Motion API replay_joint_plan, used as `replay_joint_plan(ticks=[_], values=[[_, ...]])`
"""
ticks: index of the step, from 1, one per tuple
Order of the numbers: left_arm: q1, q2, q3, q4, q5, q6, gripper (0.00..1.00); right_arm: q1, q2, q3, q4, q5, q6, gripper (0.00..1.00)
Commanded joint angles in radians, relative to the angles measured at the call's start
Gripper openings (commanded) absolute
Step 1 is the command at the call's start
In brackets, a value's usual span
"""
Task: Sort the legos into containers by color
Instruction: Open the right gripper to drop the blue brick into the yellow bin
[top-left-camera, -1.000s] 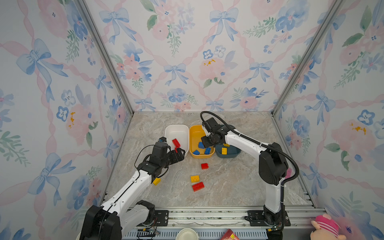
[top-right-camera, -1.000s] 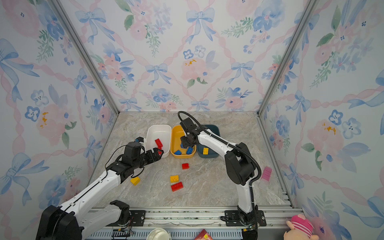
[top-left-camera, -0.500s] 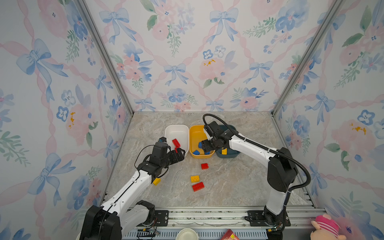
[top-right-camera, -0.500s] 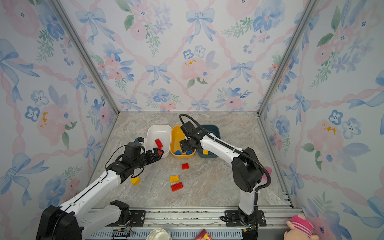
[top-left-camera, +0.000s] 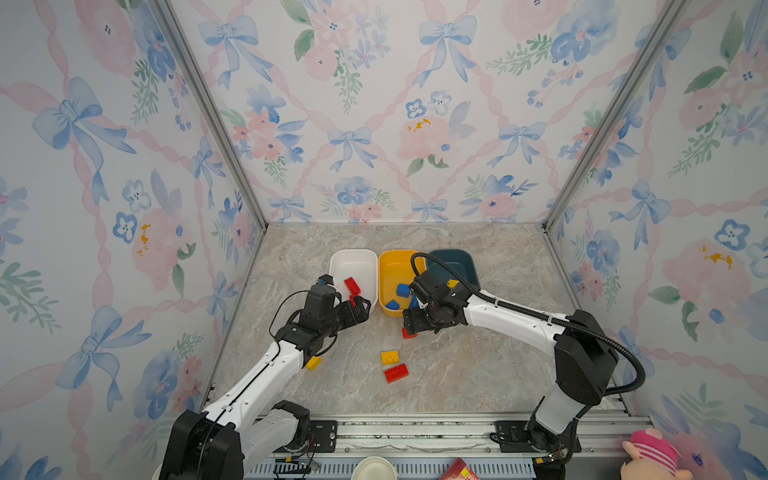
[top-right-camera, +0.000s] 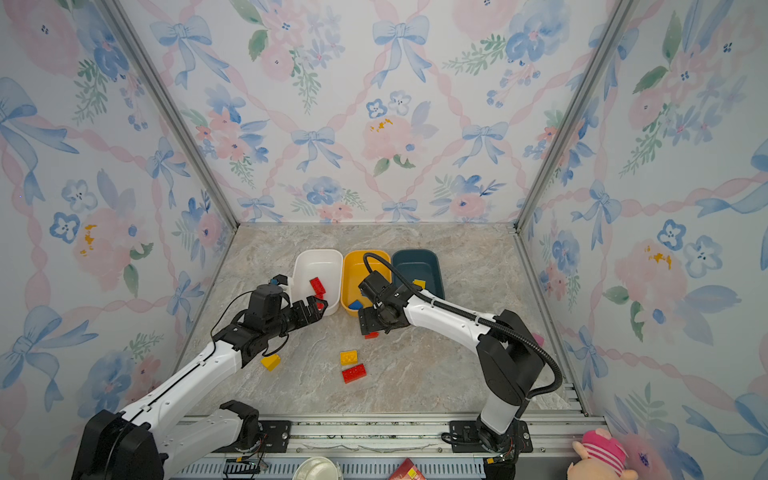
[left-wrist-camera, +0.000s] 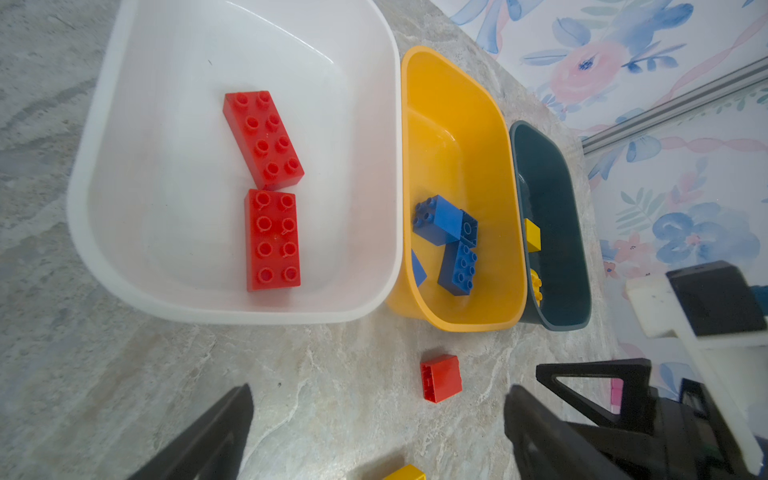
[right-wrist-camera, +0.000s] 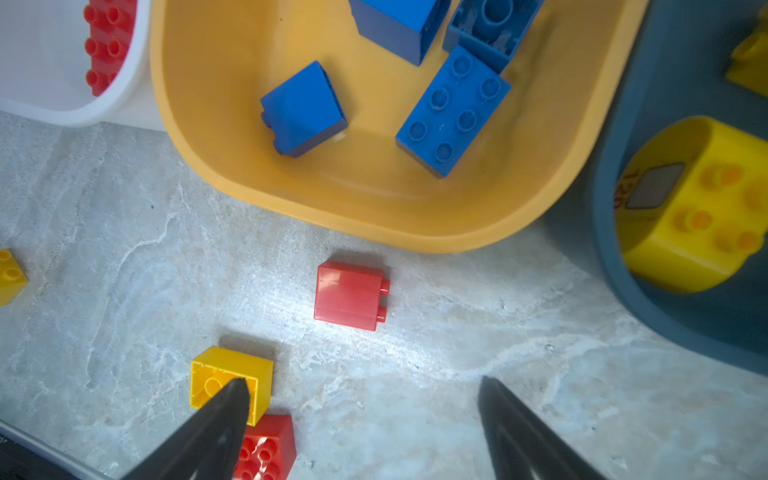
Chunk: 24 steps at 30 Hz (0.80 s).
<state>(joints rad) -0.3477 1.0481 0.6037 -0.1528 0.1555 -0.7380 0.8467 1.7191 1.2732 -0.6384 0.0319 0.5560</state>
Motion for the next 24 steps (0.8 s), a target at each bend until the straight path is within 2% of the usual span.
replay_joint_plan(ticks=[1,8,11,19,24], values=[[-0.006,-0.002,-0.015,0.013,0.017,0.002,0.97,0.017,0.036,0.006,-0.024,0.007,0.034,0.89],[-0.006,-0.021,-0.039,0.012,0.027,-0.01,0.97,0.053,0.096,0.032,0.008,0.067,0.062,0.86],[-0.007,-0.043,-0.056,0.012,0.032,-0.026,0.97,0.065,0.114,0.048,0.007,0.089,0.113,0.82],[-0.007,-0.097,-0.09,0.01,0.033,-0.038,0.97,0.082,0.187,0.108,-0.014,0.086,0.14,0.72],[-0.005,-0.096,-0.089,0.009,0.049,-0.048,0.98,0.076,0.237,0.155,-0.048,0.079,0.153,0.71]])
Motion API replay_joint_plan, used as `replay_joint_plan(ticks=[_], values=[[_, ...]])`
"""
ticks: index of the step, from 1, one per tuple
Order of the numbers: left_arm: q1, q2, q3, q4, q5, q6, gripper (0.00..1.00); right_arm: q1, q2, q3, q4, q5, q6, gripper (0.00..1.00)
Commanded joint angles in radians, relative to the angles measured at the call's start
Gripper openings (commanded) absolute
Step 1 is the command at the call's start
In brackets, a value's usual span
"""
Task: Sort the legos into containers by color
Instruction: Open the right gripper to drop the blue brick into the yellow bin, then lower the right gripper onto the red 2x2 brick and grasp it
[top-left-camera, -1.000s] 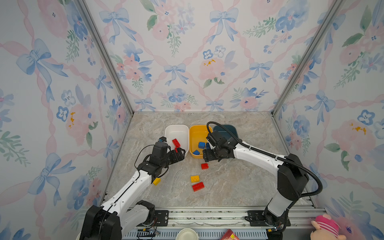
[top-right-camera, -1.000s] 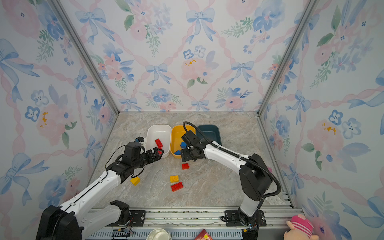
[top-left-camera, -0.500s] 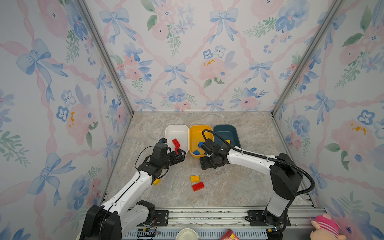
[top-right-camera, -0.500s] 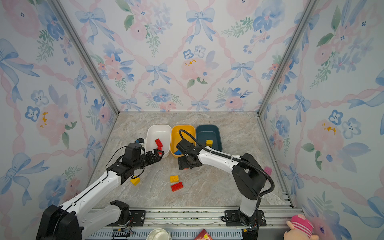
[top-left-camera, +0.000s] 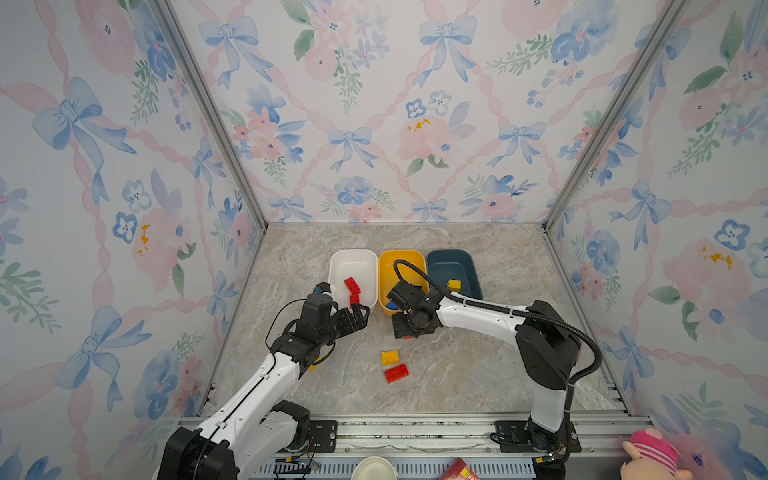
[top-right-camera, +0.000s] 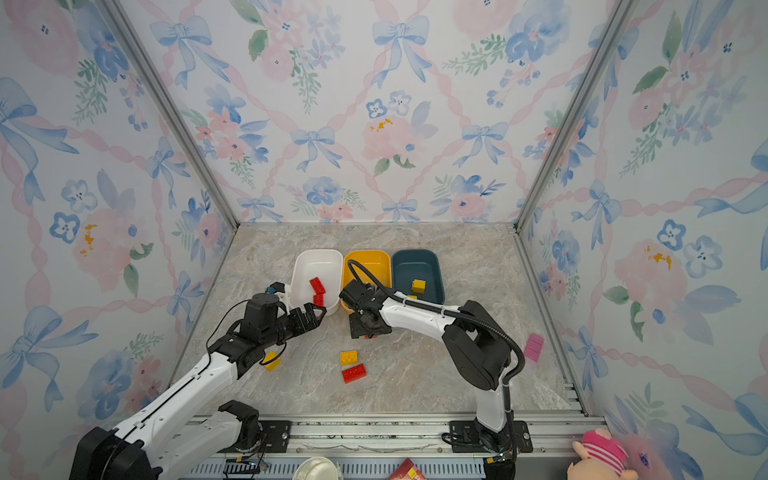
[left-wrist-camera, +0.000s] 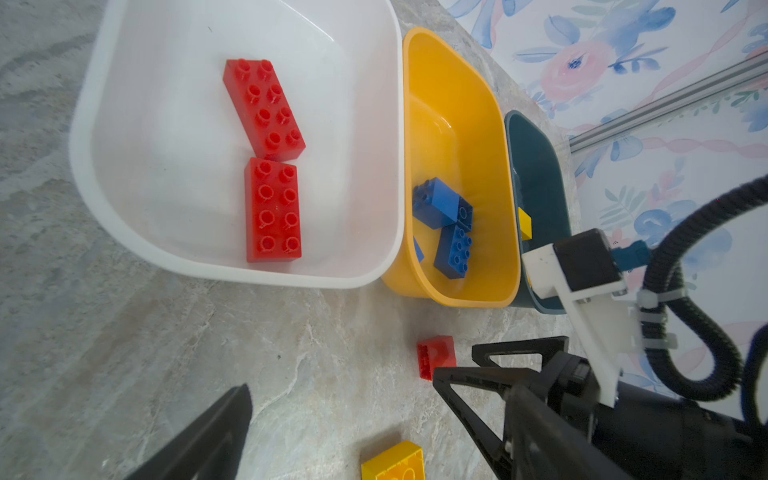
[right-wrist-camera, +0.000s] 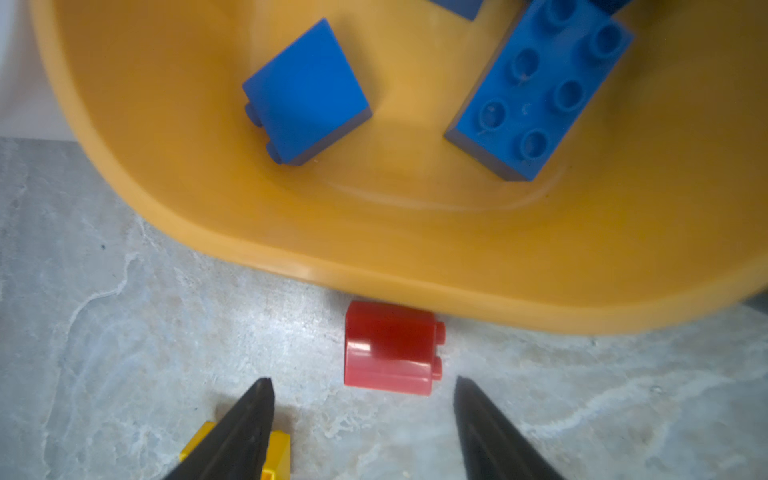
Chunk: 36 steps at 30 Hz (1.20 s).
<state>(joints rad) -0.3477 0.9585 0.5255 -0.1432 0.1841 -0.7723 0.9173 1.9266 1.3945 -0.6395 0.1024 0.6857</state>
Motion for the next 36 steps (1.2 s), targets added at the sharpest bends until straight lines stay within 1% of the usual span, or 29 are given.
replay_joint_plan(ticks=[1,12,19,29,36], values=[[-0.006,-0.007,-0.01,0.0,0.024,-0.014,0.98,0.006,0.035,0.038,-0.054,0.009,0.024,0.71],[-0.006,-0.024,-0.012,-0.001,0.04,-0.017,0.98,0.002,0.07,0.049,-0.085,0.029,0.053,0.7],[-0.005,-0.03,-0.011,-0.001,0.03,-0.017,0.98,-0.024,0.081,0.037,-0.068,-0.006,0.045,0.69],[-0.005,-0.035,-0.013,-0.001,0.026,-0.018,0.98,-0.038,0.129,0.074,-0.095,-0.026,0.038,0.59],[-0.005,-0.044,-0.017,-0.002,0.028,-0.019,0.98,-0.034,0.131,0.089,-0.118,-0.011,0.037,0.45]])
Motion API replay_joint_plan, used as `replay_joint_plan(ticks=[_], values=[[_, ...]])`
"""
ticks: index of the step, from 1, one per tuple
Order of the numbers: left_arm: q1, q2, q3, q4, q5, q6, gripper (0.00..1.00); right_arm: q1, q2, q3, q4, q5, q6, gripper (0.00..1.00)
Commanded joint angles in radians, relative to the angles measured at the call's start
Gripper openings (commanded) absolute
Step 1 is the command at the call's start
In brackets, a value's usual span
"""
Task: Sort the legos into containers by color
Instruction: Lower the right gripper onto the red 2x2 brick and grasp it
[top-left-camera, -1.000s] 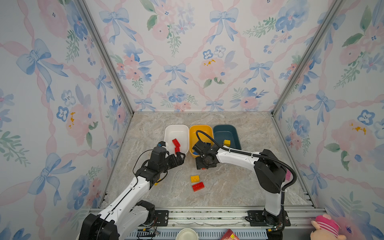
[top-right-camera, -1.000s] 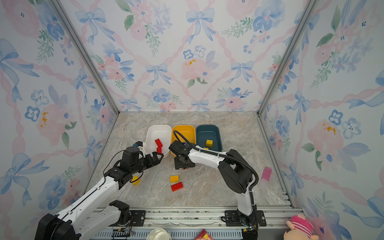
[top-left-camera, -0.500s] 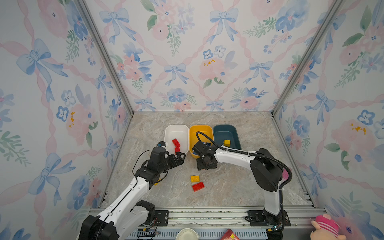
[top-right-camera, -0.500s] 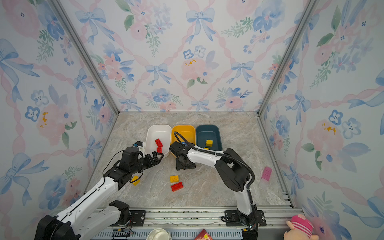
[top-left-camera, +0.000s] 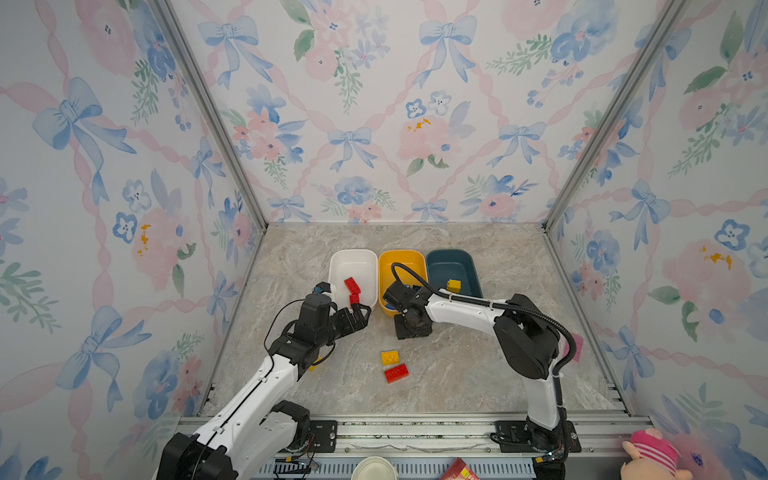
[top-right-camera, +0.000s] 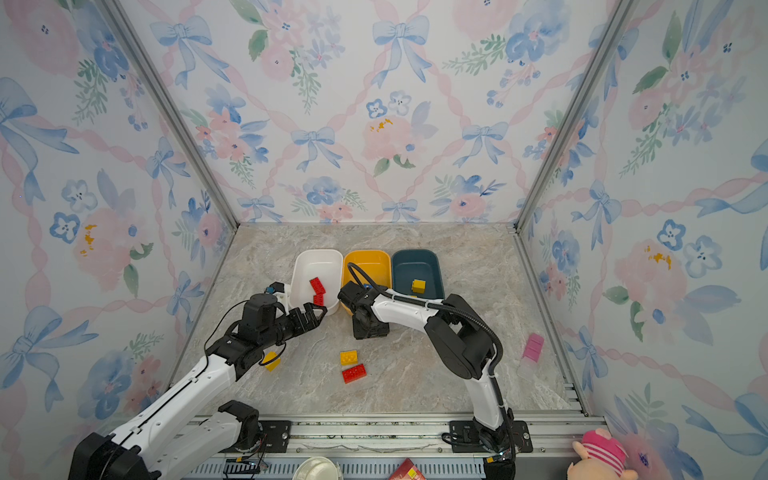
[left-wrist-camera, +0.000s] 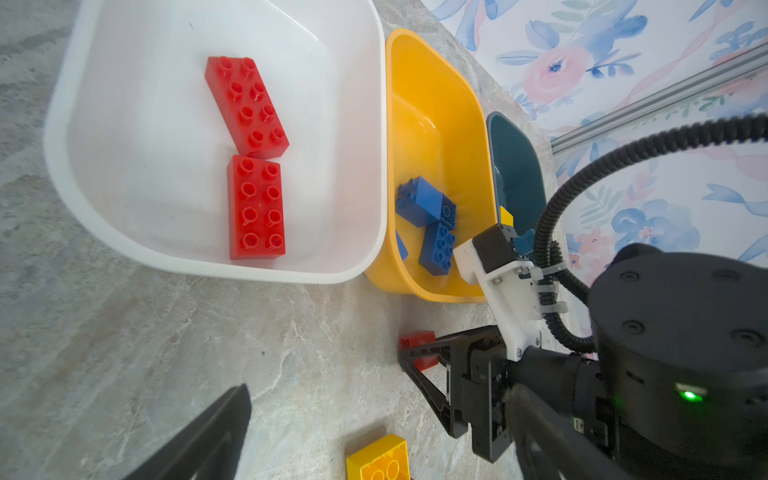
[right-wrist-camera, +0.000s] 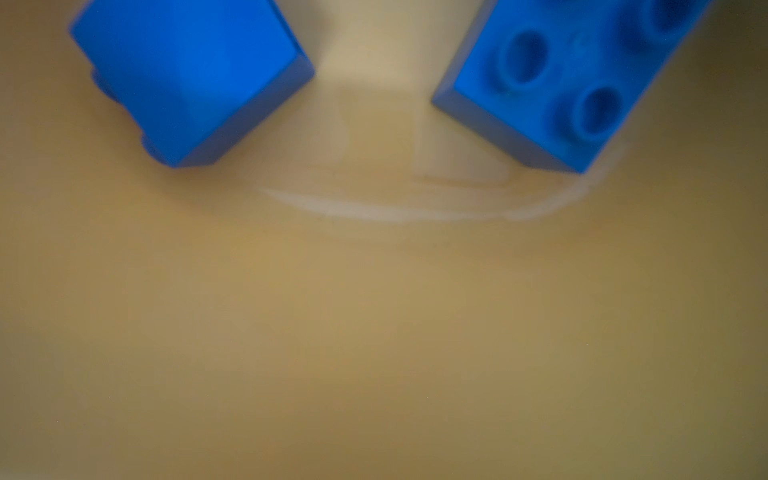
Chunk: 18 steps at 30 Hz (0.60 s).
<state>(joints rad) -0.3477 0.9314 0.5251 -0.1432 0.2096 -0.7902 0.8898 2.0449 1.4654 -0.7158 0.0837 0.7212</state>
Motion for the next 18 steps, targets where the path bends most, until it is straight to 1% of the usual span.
replay_joint_plan(ticks=[1,6,13,18], values=[[-0.004,-0.02,-0.021,-0.001,0.002,-0.001,0.98,-0.004,0.008,0.016,-0.043,0.008,0.003,0.44],[-0.004,-0.037,-0.036,-0.001,0.004,-0.002,0.98,0.018,-0.024,0.011,-0.056,0.022,0.004,0.42],[0.003,-0.054,-0.058,-0.018,-0.011,-0.004,0.98,0.075,-0.109,-0.003,-0.067,0.055,0.008,0.4],[0.008,-0.074,-0.079,-0.025,-0.019,-0.003,0.98,0.112,-0.142,0.038,-0.097,0.092,-0.012,0.4]])
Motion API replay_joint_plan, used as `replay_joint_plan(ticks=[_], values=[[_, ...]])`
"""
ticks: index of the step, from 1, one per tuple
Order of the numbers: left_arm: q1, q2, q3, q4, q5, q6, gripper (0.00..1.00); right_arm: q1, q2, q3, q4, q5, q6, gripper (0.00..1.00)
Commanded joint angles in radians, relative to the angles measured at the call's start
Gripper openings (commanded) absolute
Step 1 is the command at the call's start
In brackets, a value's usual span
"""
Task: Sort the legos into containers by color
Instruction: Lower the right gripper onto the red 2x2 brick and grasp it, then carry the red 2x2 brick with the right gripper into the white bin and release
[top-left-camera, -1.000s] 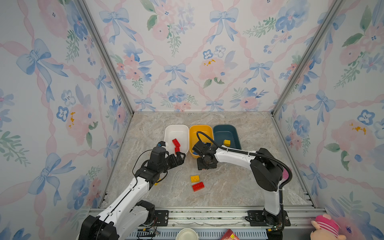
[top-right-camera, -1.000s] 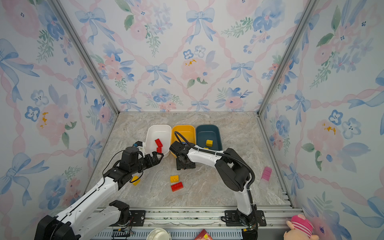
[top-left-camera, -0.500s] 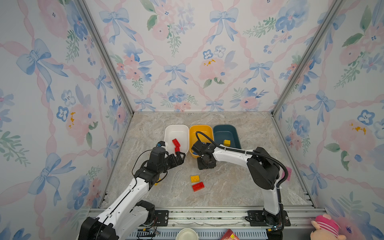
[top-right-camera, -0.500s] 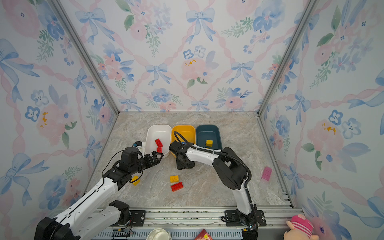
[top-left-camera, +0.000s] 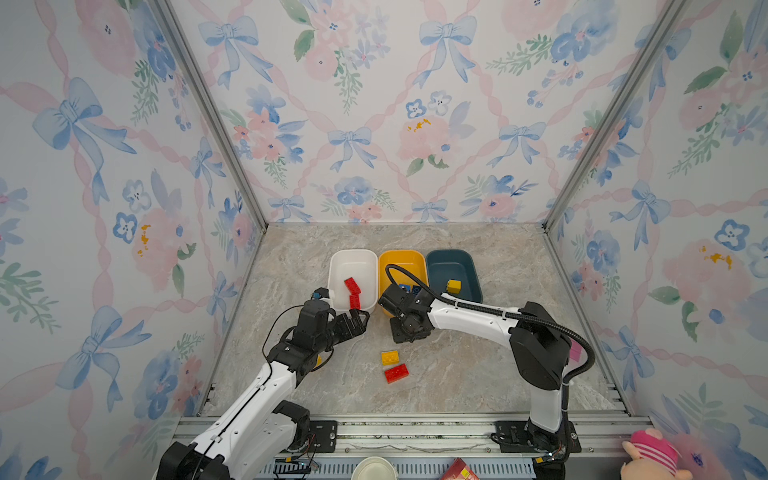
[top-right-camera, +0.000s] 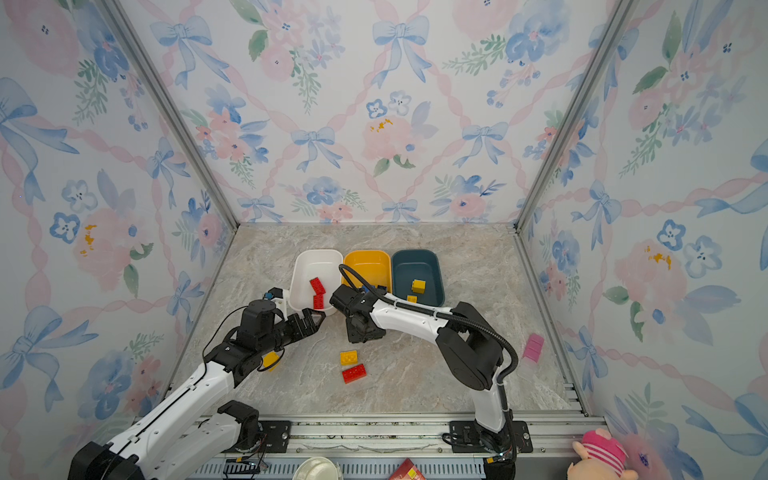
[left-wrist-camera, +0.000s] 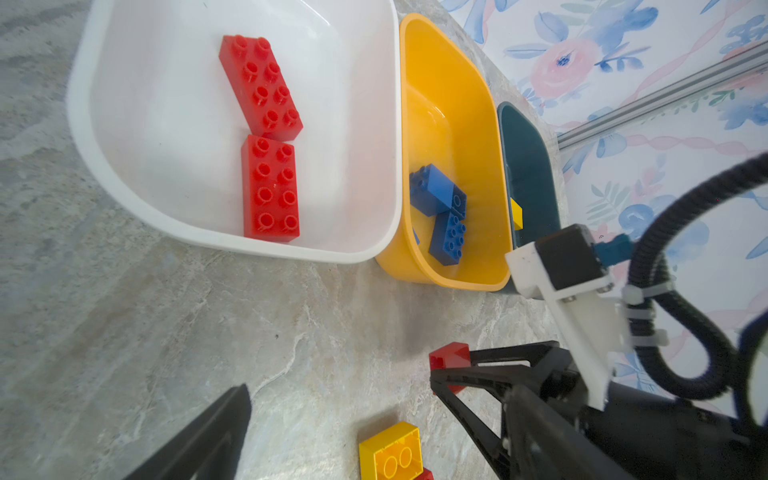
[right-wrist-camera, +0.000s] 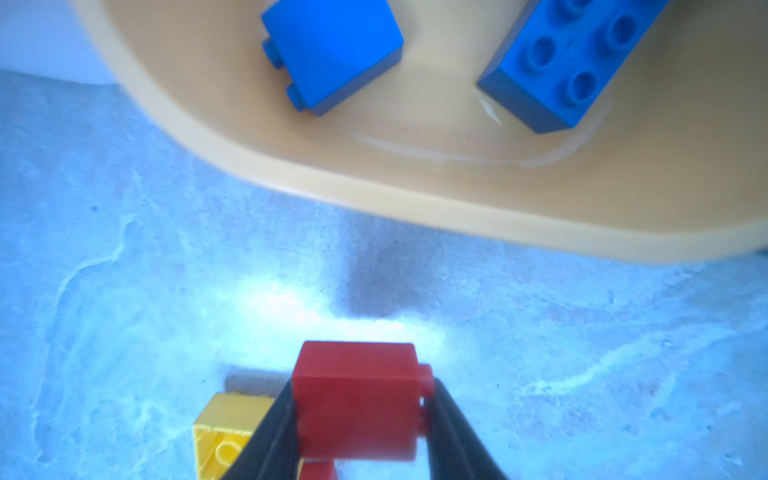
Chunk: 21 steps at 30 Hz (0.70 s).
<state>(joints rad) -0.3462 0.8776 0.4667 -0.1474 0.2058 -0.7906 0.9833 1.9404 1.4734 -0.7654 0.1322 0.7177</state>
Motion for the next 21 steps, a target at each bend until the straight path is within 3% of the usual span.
replay_joint_plan(ticks=[1,8,21], values=[[0.007,-0.027,-0.025,-0.025,-0.018,-0.001,0.98,0.018,-0.045,0.037,-0.044,0.041,-0.013,0.4],[0.026,-0.052,-0.037,-0.051,-0.022,0.017,0.98,0.003,-0.014,0.169,-0.023,0.001,-0.102,0.4],[0.032,-0.077,-0.071,-0.058,-0.031,0.031,0.98,-0.047,0.211,0.503,0.009,-0.078,-0.241,0.4]])
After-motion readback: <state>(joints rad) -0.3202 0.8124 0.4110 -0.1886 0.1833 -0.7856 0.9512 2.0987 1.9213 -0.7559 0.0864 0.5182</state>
